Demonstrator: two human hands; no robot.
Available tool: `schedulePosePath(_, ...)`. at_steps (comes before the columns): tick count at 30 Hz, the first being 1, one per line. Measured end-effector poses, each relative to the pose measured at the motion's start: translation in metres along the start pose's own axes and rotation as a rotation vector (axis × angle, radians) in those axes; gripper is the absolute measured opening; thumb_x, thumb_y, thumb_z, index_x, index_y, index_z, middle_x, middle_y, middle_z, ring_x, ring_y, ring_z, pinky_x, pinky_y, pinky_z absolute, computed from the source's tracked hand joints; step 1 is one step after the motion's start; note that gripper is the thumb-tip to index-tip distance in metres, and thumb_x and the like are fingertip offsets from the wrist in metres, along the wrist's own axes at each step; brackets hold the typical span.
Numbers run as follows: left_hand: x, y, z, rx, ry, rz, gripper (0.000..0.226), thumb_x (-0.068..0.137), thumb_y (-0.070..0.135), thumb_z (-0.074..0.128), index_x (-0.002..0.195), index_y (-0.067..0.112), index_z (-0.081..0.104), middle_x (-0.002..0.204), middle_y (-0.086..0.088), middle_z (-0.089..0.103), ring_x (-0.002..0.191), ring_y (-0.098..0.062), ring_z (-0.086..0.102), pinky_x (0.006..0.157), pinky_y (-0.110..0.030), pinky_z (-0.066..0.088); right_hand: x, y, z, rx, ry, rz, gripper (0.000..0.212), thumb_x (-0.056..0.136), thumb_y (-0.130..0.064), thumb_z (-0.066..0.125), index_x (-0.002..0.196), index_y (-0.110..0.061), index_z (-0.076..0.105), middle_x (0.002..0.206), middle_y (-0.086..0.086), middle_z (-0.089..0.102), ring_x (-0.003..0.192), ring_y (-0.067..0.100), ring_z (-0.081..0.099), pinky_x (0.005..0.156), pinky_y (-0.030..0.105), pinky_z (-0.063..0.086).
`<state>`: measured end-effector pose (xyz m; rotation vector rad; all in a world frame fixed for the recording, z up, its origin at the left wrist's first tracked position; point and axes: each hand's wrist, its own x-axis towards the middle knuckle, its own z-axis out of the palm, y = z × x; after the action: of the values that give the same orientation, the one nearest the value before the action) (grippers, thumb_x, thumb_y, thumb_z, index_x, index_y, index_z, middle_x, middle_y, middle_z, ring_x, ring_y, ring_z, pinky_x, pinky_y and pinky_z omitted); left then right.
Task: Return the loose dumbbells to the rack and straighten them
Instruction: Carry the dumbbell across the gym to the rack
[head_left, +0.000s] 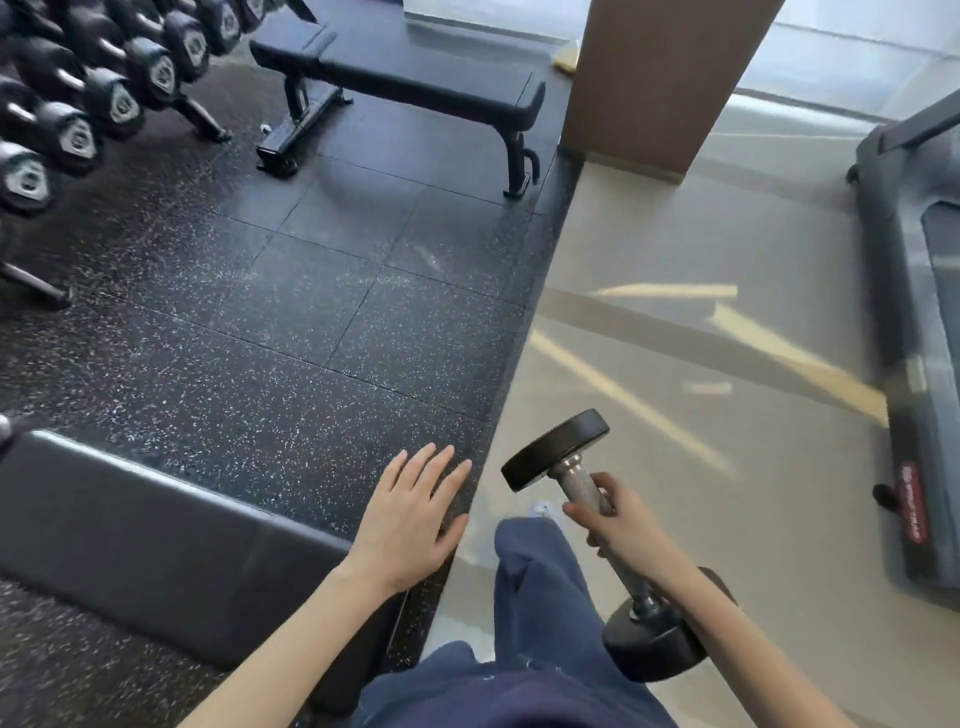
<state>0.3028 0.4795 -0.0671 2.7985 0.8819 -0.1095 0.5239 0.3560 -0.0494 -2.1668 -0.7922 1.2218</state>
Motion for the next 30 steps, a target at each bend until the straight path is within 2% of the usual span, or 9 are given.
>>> schedulePosePath(4, 0.081, 0.010, -0.027, -0.012, 0.054, -0.037, 0.056, 0.089, 0.044, 0.035, 0.133, 0.014, 0.053, 0.136, -0.009, 0.054, 0.127, -0.028, 0.048, 0.106, -0.048, 0.037, 0.065, -0.038, -0.059, -0.053, 0.010, -0.058, 0.033, 0.088, -0.026, 0.062, 0.114, -0.017, 0.044, 0.085, 0.005, 0.060, 0.058, 0.017, 0.056, 0.058, 0.032, 0.046)
schedulePosePath(7, 0.133, 0.014, -0.043, -0.011, 0.081, -0.051, 0.056, 0.089, 0.043, 0.036, 0.132, 0.013, 0.054, 0.135, -0.010, 0.054, 0.126, -0.029, 0.048, 0.105, -0.049, 0.037, 0.106, -0.060, -0.098, -0.030, 0.051, -0.093, 0.029, 0.089, -0.021, 0.061, 0.112, -0.013, 0.045, 0.080, 0.006, 0.057, 0.056, 0.016, 0.051, 0.055, 0.030, 0.041)
schedulePosePath(10, 0.180, 0.012, -0.051, -0.031, 0.106, -0.073, 0.055, 0.089, 0.042, 0.036, 0.131, 0.012, 0.055, 0.134, -0.011, 0.054, 0.126, -0.030, 0.049, 0.104, -0.050, 0.038, 0.143, -0.077, -0.131, -0.013, 0.055, -0.102, 0.028, 0.090, -0.017, 0.059, 0.112, -0.006, 0.045, 0.081, 0.009, 0.055, 0.056, 0.015, 0.049, 0.047, 0.018, 0.039)
schedulePosePath(12, 0.209, 0.009, -0.053, -0.049, 0.105, -0.089, 0.055, 0.089, 0.042, 0.036, 0.132, 0.013, 0.055, 0.135, -0.010, 0.054, 0.126, -0.030, 0.049, 0.105, -0.050, 0.037, 0.165, -0.084, -0.146, -0.018, 0.030, -0.082, 0.028, 0.091, -0.019, 0.057, 0.112, -0.008, 0.043, 0.082, 0.009, 0.055, 0.055, 0.014, 0.050, 0.042, 0.013, 0.038)
schedulePosePath(15, 0.255, 0.003, -0.055, -0.046, 0.104, -0.077, 0.055, 0.089, 0.042, 0.036, 0.131, 0.013, 0.055, 0.134, -0.010, 0.055, 0.126, -0.029, 0.049, 0.105, -0.049, 0.037, 0.199, -0.090, -0.161, -0.003, -0.027, -0.022, 0.025, 0.092, -0.021, 0.057, 0.109, -0.011, 0.041, 0.076, 0.006, 0.053, 0.054, 0.012, 0.050, 0.046, 0.019, 0.042)
schedulePosePath(17, 0.288, -0.007, -0.054, -0.053, 0.094, -0.069, 0.055, 0.088, 0.041, 0.037, 0.131, 0.013, 0.056, 0.133, -0.010, 0.055, 0.125, -0.030, 0.050, 0.104, -0.049, 0.038, 0.224, -0.096, -0.169, 0.005, -0.044, 0.018, 0.024, 0.091, -0.020, 0.057, 0.108, -0.012, 0.042, 0.074, 0.005, 0.053, 0.054, 0.012, 0.050, 0.049, 0.024, 0.044)
schedulePosePath(22, 0.387, -0.049, -0.058, -0.036, 0.105, -0.030, 0.053, 0.088, 0.040, 0.045, 0.133, 0.013, 0.053, 0.135, -0.010, 0.054, 0.126, -0.030, 0.048, 0.104, -0.049, 0.038, 0.304, -0.127, -0.200, -0.056, -0.037, 0.045, 0.025, 0.089, -0.024, 0.059, 0.107, -0.017, 0.042, 0.078, 0.004, 0.057, 0.054, 0.012, 0.054, 0.049, 0.024, 0.046)
schedulePosePath(25, 0.455, -0.078, -0.081, -0.036, 0.105, -0.023, 0.054, 0.090, 0.043, 0.038, 0.134, 0.014, 0.052, 0.136, -0.010, 0.053, 0.128, -0.029, 0.047, 0.106, -0.049, 0.037, 0.360, -0.168, -0.226, -0.071, -0.023, 0.018, 0.030, 0.090, -0.022, 0.059, 0.114, -0.011, 0.044, 0.082, 0.006, 0.057, 0.056, 0.013, 0.052, 0.048, 0.021, 0.044)
schedulePosePath(30, 0.554, -0.127, -0.122, -0.029, 0.154, 0.013, 0.055, 0.088, 0.038, 0.057, 0.136, 0.013, 0.050, 0.138, -0.011, 0.050, 0.130, -0.031, 0.044, 0.109, -0.049, 0.032, 0.440, -0.245, -0.273, -0.104, 0.056, -0.051, 0.034, 0.090, -0.022, 0.060, 0.117, -0.010, 0.045, 0.084, 0.008, 0.058, 0.055, 0.013, 0.053, 0.046, 0.016, 0.043)
